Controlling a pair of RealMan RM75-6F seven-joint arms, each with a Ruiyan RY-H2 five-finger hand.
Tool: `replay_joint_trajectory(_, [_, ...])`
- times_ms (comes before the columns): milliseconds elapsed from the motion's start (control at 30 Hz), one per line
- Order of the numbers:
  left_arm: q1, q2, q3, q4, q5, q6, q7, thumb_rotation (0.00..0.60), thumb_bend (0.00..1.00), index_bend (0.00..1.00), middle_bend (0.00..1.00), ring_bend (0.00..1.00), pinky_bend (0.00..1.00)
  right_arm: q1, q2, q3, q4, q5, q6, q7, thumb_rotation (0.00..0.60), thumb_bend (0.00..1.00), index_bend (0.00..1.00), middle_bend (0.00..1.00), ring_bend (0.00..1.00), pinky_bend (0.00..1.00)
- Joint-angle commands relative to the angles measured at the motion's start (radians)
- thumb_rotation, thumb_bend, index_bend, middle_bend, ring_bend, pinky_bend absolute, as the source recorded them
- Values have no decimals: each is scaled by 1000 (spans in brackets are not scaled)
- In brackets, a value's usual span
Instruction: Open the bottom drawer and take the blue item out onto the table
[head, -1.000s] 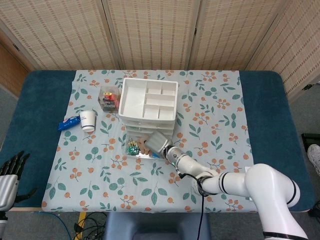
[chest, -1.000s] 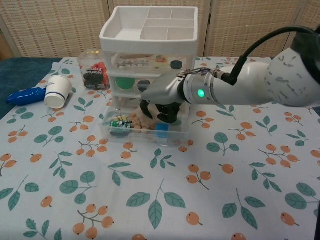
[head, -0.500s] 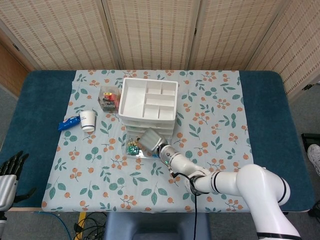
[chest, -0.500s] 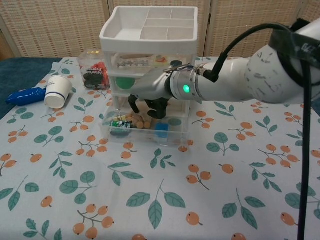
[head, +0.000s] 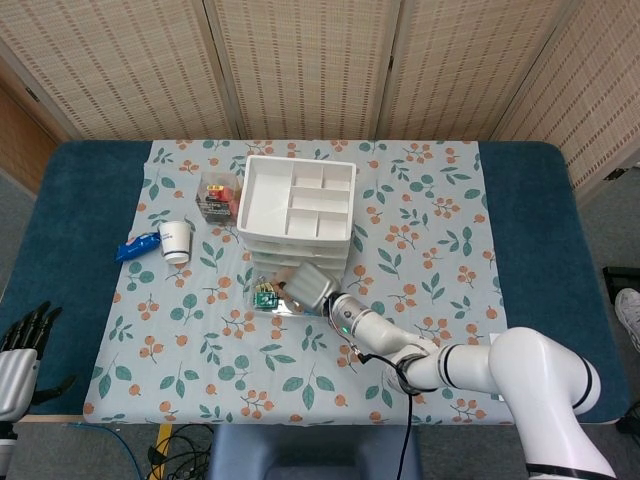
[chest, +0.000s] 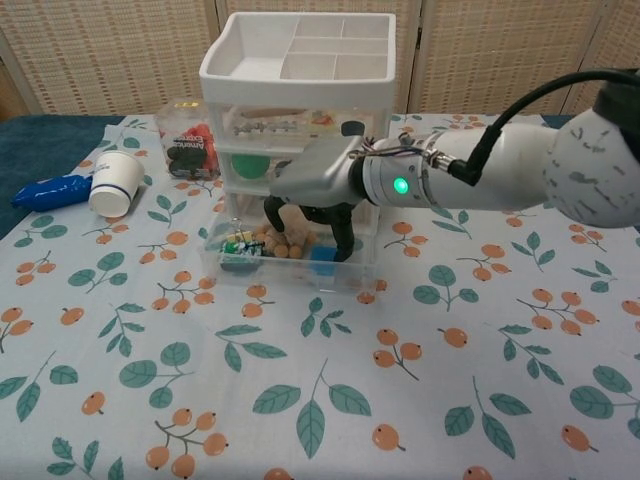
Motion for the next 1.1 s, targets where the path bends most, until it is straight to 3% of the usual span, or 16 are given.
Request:
replay_joint_trajectory(33, [0,0,0,0,-1,-1,0,600,176,36,0,33,87,-11,3,-3,6,-42,-5,26,600,148,296,848,990,1000])
replay_joint_trajectory(1100, [-6,-1,-5,1,-9,-10,-1,600,175,36,0,32,84,-21,-34,-8,112,-223,-83,80,600,149,380,852,990,1000])
